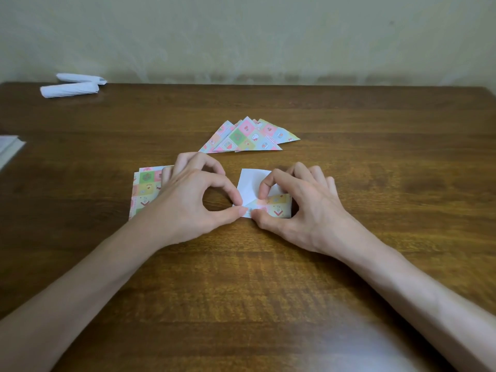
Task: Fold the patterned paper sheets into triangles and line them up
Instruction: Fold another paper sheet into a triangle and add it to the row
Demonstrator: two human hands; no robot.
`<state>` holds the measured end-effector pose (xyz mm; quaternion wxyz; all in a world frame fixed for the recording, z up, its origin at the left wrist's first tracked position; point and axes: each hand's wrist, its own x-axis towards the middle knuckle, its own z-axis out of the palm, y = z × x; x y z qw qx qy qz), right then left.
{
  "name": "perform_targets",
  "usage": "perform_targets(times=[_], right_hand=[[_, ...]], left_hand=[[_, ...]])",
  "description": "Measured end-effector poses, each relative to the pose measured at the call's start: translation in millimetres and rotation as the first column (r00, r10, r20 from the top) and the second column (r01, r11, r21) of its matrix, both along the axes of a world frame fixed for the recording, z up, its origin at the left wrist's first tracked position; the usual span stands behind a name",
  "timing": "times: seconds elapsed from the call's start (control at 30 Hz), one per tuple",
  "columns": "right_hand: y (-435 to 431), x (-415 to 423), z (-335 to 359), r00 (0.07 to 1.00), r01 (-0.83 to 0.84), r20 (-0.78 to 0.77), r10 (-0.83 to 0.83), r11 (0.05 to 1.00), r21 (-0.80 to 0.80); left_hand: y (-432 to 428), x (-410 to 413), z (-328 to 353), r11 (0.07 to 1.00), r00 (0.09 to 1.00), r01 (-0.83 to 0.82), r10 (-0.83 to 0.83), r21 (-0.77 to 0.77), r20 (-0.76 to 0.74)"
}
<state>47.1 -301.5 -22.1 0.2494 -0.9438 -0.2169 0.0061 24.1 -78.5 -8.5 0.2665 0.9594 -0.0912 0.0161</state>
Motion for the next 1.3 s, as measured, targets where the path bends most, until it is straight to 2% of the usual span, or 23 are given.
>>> perform_targets(times=[0.17, 0.27, 0.5, 0.67, 0.93, 1.07, 1.3], right_hand=[[0, -3, -3, 0.999, 0.002, 0.046, -0.001, 1.0, -0.013], [-1, -4, -4, 0.998, 0.006, 0.063, -0.006, 1.0, -0.003], [-8, -1, 0, 0.999, -0.034, 0.012, 0.034, 0.999, 0.021], [-17, 3, 8, 0.993, -0.062, -0.096, 0.069, 0.995, 0.077], [-17, 3, 7, 0.992, -0.062, -0.103, 0.071, 0.994, 0.085], [-20, 2, 7, 0.99, -0.069, -0.116, 0.083, 0.99, 0.124], [-20, 1, 7, 0.99, -0.092, -0.098, 0.099, 0.993, 0.07]], left_hand=[[-8, -3, -8, 0.998, 0.995, -0.054, 0.057, -0.033, 0.085], [-8, -2, -7, 0.999, 0.996, -0.044, 0.046, -0.03, 0.076], [-14, -6, -1, 0.998, 0.998, 0.044, -0.043, -0.037, 0.04], [-14, -6, 2, 0.998, 0.998, 0.062, -0.062, -0.032, -0.006], [-24, -9, -10, 0.998, 0.996, -0.028, 0.032, -0.052, 0.086], [-25, -8, -7, 0.998, 0.998, -0.038, 0.041, -0.058, 0.05], [-33, -9, -11, 0.994, 0.992, -0.105, 0.108, -0.043, 0.063]])
